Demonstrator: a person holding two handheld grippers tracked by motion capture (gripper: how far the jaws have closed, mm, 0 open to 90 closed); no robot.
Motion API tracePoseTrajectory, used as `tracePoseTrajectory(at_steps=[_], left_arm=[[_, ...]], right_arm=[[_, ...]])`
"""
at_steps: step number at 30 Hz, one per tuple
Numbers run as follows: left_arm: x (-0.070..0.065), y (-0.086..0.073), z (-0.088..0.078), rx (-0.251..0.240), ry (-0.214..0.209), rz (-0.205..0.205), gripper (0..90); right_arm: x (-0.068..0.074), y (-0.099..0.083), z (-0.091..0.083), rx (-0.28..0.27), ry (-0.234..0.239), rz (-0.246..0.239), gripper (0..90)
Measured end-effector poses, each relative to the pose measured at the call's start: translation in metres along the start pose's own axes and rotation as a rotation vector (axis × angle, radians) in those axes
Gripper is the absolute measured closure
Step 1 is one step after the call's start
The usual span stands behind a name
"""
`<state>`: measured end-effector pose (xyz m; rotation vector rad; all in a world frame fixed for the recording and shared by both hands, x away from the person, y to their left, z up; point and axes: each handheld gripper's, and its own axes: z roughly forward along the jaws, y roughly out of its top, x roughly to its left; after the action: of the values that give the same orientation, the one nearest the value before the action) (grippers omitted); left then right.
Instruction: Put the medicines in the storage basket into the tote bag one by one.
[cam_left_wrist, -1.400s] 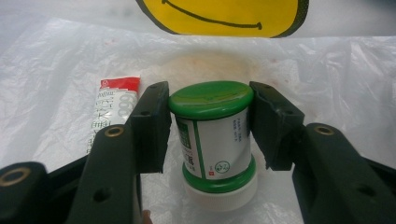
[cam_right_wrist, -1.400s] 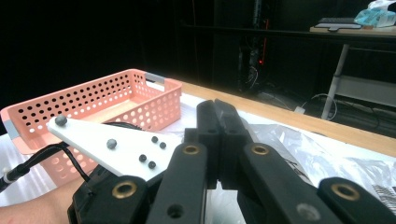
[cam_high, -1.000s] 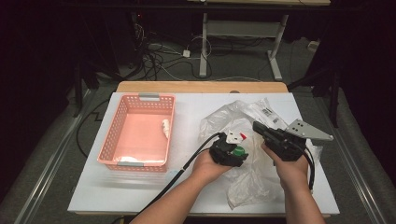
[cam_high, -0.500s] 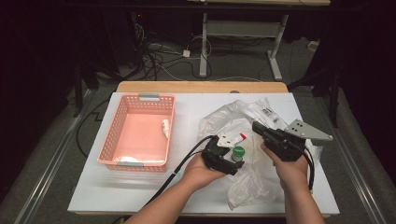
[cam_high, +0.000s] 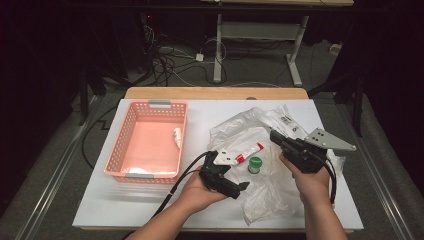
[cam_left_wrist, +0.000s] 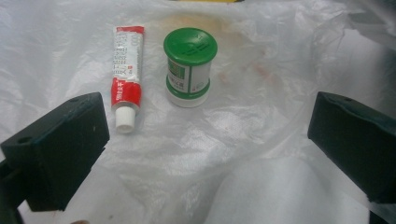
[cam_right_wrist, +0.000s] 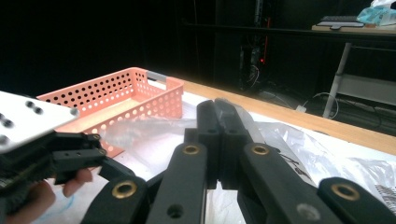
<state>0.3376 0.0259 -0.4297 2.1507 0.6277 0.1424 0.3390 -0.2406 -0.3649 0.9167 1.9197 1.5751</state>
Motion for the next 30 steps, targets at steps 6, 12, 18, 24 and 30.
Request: tracePoseTrajectory(at_steps=[6,12,18,24,30], left_arm=[[-0.002,-0.007,-0.023,-0.015,0.03,0.002,0.0],[0.005,-0.016,-0.048,-0.035,0.036,-0.018,0.0],[0.015,-0.027,-0.07,-0.049,0.073,-0.044,0.0],[0.032,-0.04,-0.085,-0.073,0.104,-0.102,0.0],[0.045,-0.049,-0.098,-0.081,0.159,-0.137,0.0]], right_arm=[[0.0,0.0,-0.001,-0.002,-0.004,-0.002,90.0],[0.0,0.0,-0.001,0.001,-0.001,-0.002,90.0],[0.001,0.001,-0.001,0.002,-0.006,-0.001,90.0],[0.0,0.0,-0.001,0.004,-0.006,-0.006,90.0],[-0.001,0.0,-0.003,-0.001,-0.01,-0.004,90.0]])
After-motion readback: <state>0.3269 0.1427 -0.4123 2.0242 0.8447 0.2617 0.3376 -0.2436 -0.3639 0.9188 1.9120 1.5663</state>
